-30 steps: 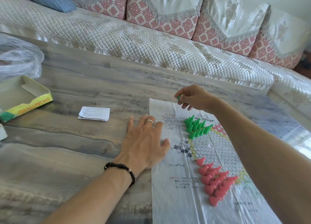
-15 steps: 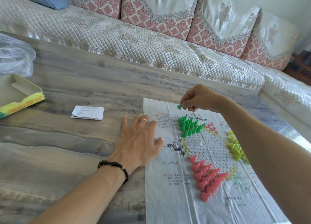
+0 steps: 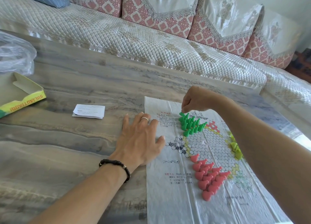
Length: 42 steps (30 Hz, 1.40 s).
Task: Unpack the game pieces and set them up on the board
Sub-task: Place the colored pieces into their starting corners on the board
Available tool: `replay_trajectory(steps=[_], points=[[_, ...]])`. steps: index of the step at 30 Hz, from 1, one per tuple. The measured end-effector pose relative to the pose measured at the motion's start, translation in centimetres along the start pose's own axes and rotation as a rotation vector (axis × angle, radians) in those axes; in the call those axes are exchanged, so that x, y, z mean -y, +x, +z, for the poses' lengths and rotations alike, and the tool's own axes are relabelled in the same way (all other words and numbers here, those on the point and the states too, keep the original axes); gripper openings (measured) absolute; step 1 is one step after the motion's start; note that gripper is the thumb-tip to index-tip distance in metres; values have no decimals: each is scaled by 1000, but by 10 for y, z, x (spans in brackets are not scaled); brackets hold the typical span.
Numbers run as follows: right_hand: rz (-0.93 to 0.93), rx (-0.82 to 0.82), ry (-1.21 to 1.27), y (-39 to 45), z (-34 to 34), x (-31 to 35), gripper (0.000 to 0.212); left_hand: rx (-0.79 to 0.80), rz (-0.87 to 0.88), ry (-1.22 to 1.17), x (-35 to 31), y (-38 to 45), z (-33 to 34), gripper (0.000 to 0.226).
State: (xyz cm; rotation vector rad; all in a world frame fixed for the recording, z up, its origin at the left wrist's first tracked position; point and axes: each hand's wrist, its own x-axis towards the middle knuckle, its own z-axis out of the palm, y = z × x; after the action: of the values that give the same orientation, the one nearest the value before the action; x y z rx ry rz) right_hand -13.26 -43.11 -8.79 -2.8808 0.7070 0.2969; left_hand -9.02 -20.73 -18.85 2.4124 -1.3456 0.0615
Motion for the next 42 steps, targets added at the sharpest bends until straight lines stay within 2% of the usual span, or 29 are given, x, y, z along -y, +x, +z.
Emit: replay_trajectory(steps=[9,16,24,32,38,42], points=[[15,29,-10,3,8,-3,6,25,6,14,0,0,-2,54],[16,-7,58,1,5,-6,8,27,10,5,1,1,-2,57],[23,-14,16,-1,7,-6,10,10,18,-9,1,1,2,59],[20,-20,50,3,10,-9,11,24,15,-31,1,1,-1,72],[14,-99,77,-5,9,-12,33,19,15,-127,2,0,-4,79],[-12,-170,33,-25,11,-8,25,28,27,-127,2,-1,-8,85]])
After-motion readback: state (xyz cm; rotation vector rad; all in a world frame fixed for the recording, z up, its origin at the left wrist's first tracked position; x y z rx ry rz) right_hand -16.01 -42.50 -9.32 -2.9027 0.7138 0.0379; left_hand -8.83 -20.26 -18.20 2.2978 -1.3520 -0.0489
